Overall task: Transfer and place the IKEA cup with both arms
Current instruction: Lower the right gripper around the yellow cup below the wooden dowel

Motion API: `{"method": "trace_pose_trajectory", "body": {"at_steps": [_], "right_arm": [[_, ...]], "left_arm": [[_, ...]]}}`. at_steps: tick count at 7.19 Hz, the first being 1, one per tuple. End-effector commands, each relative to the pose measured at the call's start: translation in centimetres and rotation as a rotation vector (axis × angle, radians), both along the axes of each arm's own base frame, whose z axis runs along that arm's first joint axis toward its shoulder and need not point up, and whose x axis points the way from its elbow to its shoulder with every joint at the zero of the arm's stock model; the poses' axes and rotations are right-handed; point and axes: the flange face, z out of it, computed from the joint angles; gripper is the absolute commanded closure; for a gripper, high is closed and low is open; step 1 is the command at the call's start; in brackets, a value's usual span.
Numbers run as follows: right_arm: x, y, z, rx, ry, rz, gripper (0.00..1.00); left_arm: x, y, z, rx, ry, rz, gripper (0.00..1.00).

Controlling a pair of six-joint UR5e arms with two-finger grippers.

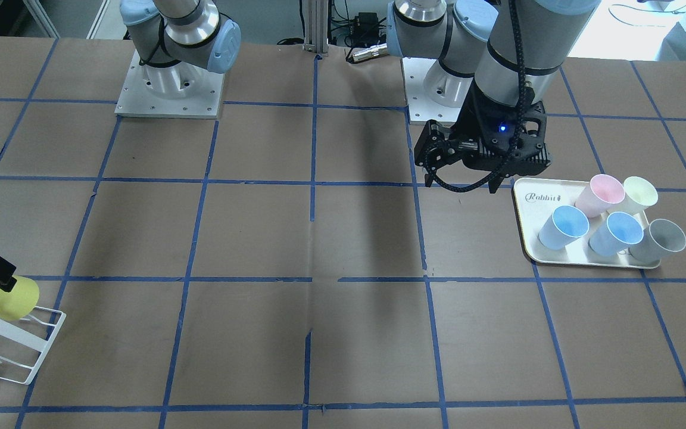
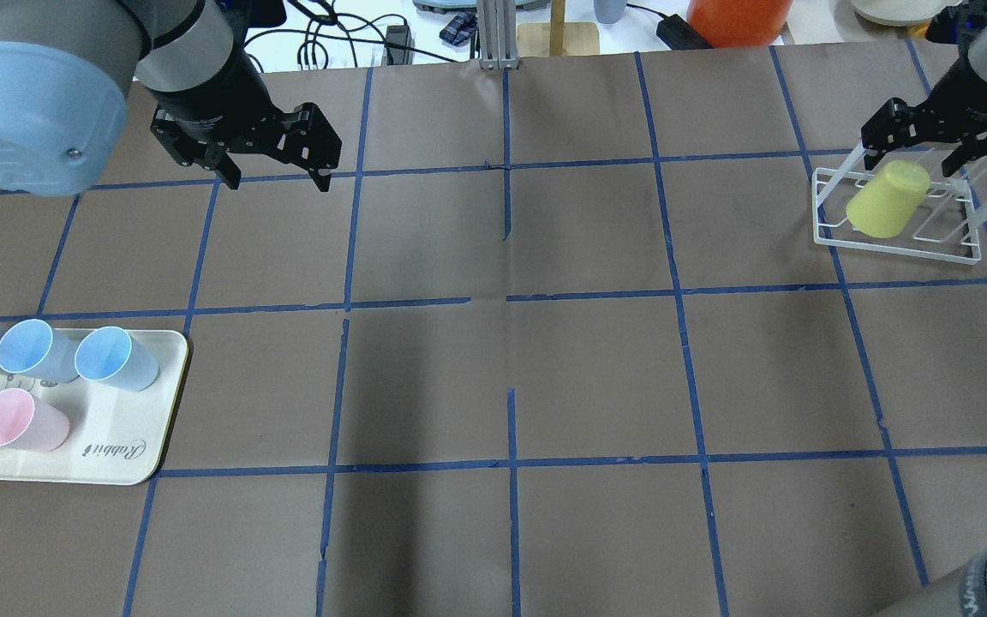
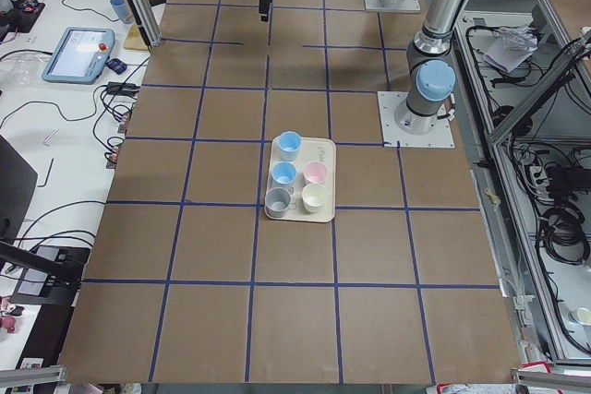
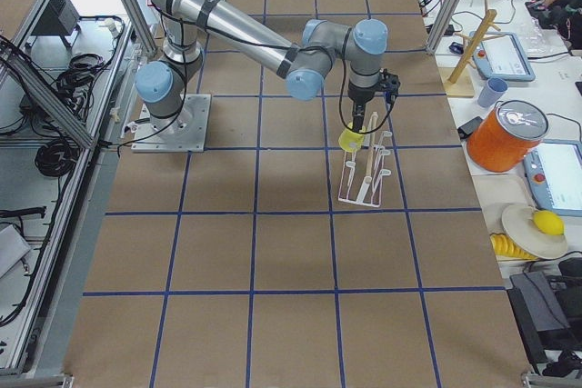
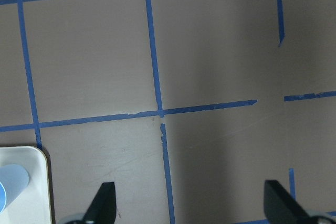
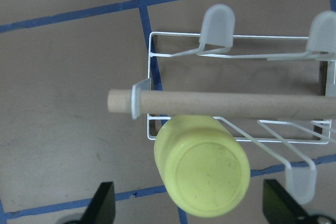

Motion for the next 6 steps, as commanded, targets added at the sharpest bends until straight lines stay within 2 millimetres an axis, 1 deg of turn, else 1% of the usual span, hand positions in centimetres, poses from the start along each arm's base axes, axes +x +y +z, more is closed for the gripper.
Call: {"method": "trace_pose_trajectory", "body": {"at_steps": [1, 2, 3, 4, 5, 6], "right_arm": [[-0.31, -0.47, -1.15, 0.009, -0.001, 0.000, 0.00], [-0.28, -0.43, -1.24, 0.011, -0.004, -0.006, 0.00], [-0.17, -0.19, -1.75, 0.022, -0.009, -0.012, 0.00], [-0.35, -0.22, -1.18, 0.025, 0.006, -0.014, 0.00], [-0.27, -0.03, -1.56, 0.035, 0.002, -0.014, 0.00], [-0.37, -0.27, -1.39, 0.025, 0.006, -0.014, 0.00]], "left_arm": [[-0.03, -0.04, -0.45, 0.009, 0.002, 0.001, 0.00], [-0.03, -0.18, -0.69, 0.013, 0.002, 0.001, 0.00], [-0.03, -0.14, -0.61, 0.012, 0.002, 0.001, 0.00], [-0.04, -0.28, -0.85, 0.016, 0.002, 0.001, 0.00], [-0.02, -0.22, -0.85, 0.016, 0.000, 0.001, 0.00], [-0.01, -0.10, -1.01, 0.021, 0.000, 0.001, 0.00]]}}
